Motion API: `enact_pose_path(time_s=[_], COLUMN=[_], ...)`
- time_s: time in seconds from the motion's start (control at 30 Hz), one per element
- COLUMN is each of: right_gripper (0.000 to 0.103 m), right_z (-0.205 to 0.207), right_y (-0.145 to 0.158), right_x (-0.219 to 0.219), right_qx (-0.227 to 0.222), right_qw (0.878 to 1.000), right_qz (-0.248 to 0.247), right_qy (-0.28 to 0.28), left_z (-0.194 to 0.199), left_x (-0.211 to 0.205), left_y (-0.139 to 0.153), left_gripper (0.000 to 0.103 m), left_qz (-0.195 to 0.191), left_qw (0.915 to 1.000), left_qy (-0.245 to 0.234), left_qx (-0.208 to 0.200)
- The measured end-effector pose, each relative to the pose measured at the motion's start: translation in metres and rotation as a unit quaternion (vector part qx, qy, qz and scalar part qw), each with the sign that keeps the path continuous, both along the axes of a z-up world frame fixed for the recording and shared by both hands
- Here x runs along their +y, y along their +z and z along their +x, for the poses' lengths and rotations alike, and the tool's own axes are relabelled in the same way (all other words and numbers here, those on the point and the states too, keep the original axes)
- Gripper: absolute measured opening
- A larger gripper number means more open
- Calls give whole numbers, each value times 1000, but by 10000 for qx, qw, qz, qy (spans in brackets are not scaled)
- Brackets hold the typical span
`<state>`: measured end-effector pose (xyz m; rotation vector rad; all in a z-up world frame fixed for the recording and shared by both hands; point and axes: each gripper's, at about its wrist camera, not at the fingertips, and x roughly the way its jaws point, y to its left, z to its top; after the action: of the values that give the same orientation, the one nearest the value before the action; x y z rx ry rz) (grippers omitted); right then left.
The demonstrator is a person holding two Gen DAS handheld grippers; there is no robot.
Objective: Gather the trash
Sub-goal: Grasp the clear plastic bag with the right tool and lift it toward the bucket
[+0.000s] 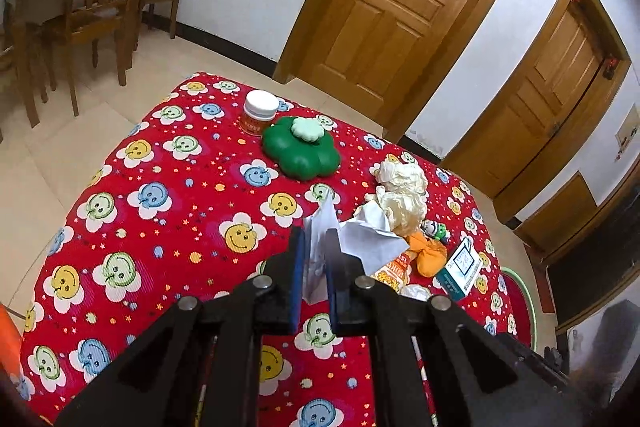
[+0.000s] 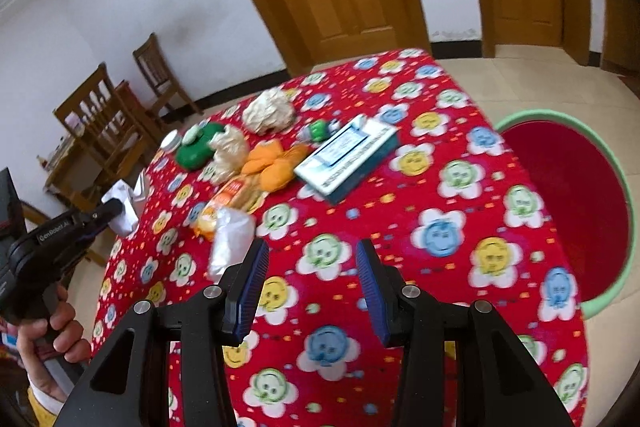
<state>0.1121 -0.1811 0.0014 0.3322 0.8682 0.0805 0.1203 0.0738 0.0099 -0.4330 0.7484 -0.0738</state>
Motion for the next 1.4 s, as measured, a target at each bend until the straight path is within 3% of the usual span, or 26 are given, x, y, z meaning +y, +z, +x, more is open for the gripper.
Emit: enact_pose_path(time_s=[0.57, 0.73, 0.93, 1.2, 1.4], right_gripper=[46, 46, 46, 29, 28], right_z=[36, 40, 44, 43, 26], right_y=[-26, -28, -34, -33, -18], right_x=[58, 65, 71, 83, 69], right_qx=[463, 421, 485, 372, 167], right_qw=[9966, 9960, 9944, 9932, 9949], right_qz=[22, 70, 348, 223, 144], right_qy=[675, 782, 876, 1081, 981], left_z=[-15, -16, -20, -21, -27], left_x=[22, 21, 15, 9, -3], left_y=[-16, -17, -15, -14, -8], left_gripper=[9, 9, 9, 9, 9], left_qz=[40, -10, 11, -3, 55], left_qw=[9994, 9994, 9996, 9995, 9994], left_qy=[192, 141, 37, -58, -215], left_qx=[277, 302, 291, 319, 275])
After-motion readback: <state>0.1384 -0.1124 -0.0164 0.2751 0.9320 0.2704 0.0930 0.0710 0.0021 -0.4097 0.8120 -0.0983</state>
